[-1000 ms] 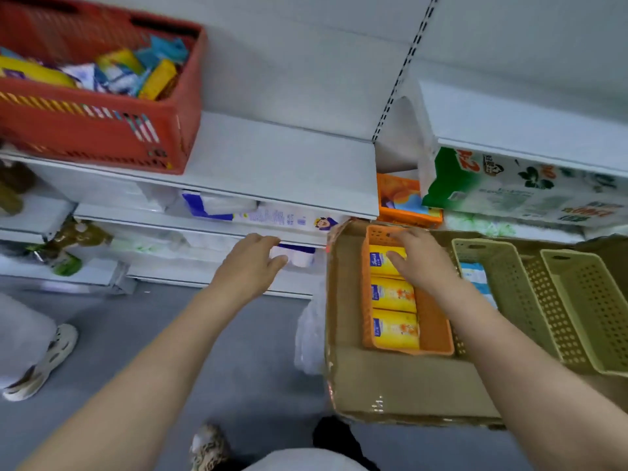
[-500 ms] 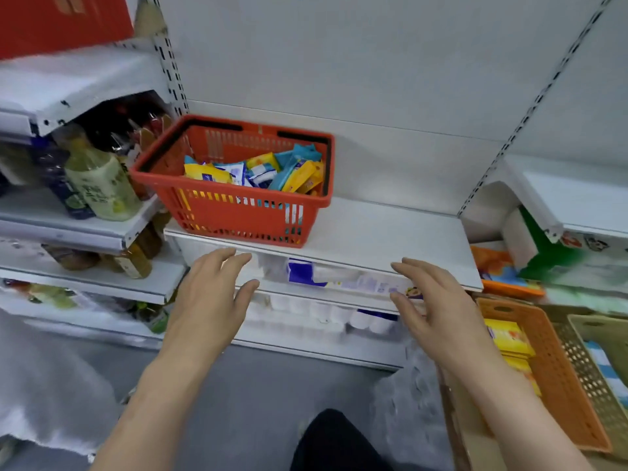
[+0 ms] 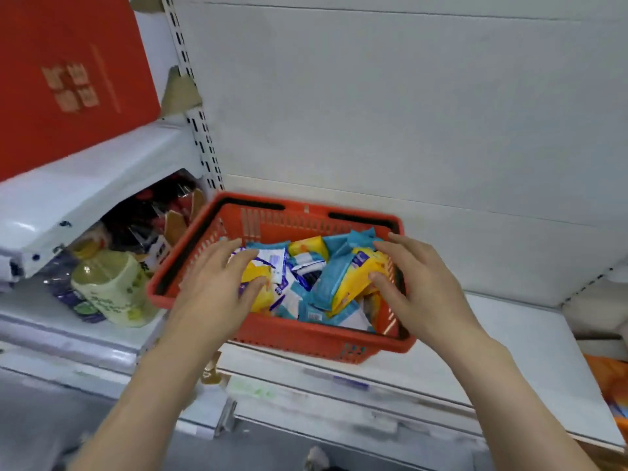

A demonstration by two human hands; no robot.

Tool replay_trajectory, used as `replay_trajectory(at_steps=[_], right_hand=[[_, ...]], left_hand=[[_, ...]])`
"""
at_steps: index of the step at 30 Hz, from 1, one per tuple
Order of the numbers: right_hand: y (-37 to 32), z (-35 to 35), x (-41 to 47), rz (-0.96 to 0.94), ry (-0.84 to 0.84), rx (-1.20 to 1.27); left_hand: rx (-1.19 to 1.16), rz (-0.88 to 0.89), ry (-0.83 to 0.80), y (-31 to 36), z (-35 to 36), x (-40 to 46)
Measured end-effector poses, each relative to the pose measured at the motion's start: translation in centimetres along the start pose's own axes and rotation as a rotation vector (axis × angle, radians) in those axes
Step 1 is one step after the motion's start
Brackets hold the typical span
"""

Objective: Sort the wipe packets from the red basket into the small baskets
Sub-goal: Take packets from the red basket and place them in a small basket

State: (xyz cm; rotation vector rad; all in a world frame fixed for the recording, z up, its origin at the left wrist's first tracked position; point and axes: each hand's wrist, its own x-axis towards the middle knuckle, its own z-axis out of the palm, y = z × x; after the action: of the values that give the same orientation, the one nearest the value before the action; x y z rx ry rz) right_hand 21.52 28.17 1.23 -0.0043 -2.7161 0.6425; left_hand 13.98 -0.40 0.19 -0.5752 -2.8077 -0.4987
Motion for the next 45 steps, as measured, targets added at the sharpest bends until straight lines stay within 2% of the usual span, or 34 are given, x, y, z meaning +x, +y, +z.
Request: replay_trajectory(at_steps=[4,7,10,12,17,23,25,27,29,32,35,37,40,42,45], right_hand=[[0.2,3.1,6.4,-0.019,-0.08,-0.024],[0.5,6.2,9.9,0.013,-0.286,-0.087],[0.2,8.9,12.2,0.033,-0.553,-0.228],[-0.3,10.5,13.1,0.041,-0.664,-0.28],[-1.2,14.9,14.5,0.054,-0.626,-0.259],[-1.2,19.1,14.0,0.019,-0.613,-0.51],[-0.7,19.6,13.5,0.016,-0.537,-0.506],[-0.5,18.7,14.0,0.116,-0.396,-0.358],[-0.2,16.6,14.9,0.286,-0.274,-0.062],[-0.9,13.0,15.4,0.49,-0.205,0.578],[-2.2,11.6,14.8,0.612,-0.197,0.979],[-3.2,11.7,14.6,0.685,-0.111,1.114],[-4.4,12.3,14.1,0.815,0.054,1.383],[-5.4,12.9,13.5,0.863,0.027,1.507],[-6.8,13.7,12.7,0.942,-0.055,1.442]], left_hand=[[-0.004,-0.021,-0.04,-1.9,1.7,4.7],[-0.011,-0.016,-0.106,-4.2,4.0,7.1],[-0.042,-0.04,-0.251,-6.0,5.8,9.3],[-0.056,-0.047,-0.35,-6.8,6.6,10.5],[-0.078,-0.045,-0.605,-8.1,7.5,12.8],[-0.086,-0.009,-0.684,-9.4,7.9,14.9],[-0.114,0.003,-0.678,-9.5,7.8,15.0],[-0.196,0.016,-0.631,-9.3,7.4,15.1],[-0.356,0.0,-0.569,-8.9,7.0,15.2],[-0.658,-0.052,-0.512,-7.7,6.9,15.6],[-0.929,-0.166,-0.586,-6.4,7.2,16.0],[-1.056,-0.233,-0.637,-5.7,7.1,16.1],[-1.144,-0.325,-0.547,-5.0,7.7,16.1],[-1.181,-0.39,-0.456,-4.6,8.0,16.0],[-1.178,-0.431,-0.417,-4.6,8.5,15.8]])
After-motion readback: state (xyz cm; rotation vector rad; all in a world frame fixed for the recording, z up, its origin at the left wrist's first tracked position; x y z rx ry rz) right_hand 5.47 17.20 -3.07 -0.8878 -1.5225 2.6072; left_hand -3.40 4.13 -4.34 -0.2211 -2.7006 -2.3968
